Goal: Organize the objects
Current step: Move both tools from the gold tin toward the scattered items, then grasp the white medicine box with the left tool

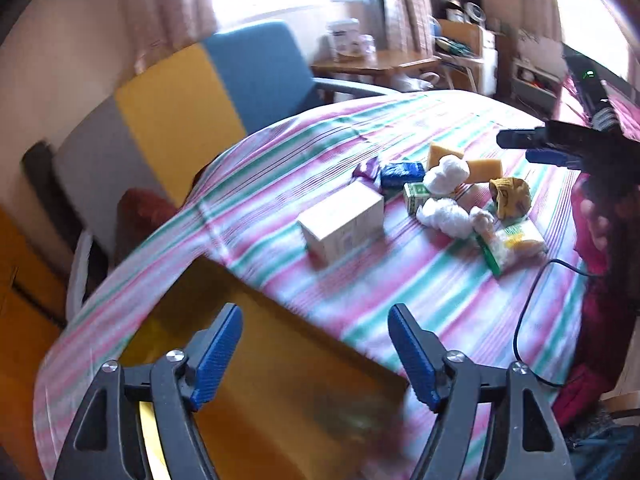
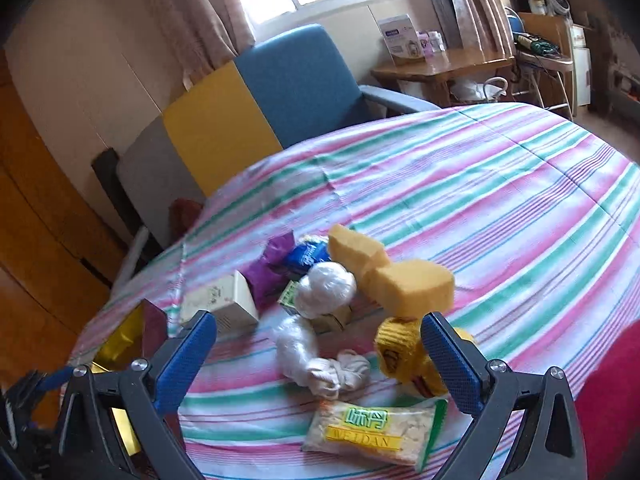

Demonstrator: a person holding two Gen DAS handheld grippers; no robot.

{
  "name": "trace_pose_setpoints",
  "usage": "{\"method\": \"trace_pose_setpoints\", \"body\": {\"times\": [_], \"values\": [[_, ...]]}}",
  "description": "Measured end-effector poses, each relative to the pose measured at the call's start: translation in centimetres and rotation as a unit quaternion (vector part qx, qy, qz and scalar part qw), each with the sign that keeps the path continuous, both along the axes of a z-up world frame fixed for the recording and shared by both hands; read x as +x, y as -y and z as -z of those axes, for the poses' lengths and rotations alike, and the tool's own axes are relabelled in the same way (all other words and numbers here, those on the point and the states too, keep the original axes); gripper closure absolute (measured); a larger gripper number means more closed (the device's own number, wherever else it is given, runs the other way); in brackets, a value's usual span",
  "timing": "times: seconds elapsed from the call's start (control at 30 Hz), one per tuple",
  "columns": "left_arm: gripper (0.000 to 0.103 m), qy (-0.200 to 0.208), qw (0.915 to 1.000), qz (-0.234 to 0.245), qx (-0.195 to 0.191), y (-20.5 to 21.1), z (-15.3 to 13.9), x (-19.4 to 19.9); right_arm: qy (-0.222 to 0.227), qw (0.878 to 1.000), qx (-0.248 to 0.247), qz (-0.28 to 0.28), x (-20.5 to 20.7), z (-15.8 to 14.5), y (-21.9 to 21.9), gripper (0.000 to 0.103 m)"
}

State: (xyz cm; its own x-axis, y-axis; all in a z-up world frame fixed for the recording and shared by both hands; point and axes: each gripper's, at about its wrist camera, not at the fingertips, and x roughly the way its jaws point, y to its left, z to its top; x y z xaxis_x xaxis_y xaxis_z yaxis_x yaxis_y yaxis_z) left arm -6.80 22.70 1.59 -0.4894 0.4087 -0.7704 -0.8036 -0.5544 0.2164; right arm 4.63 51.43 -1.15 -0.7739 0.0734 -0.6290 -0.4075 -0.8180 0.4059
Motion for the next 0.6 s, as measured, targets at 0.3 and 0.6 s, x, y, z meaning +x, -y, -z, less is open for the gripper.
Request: {"method": "trace_pose_setpoints", "body": {"times": [0.3,0.6], "values": [[0.019,0.002,0.9937,0.071,-0.087,-8.9,4.3,-5.8,-0.012,0.999,-0.023,-0.031,-0.2,0.3,0.1,0.0],[0.019,0.045,0.9837,0.107,-0.138,-13.4,7.6,-10.1,-0.018,0.998,-0.052,-0.031,-0.2,0.7,-0.6,0.0]]}}
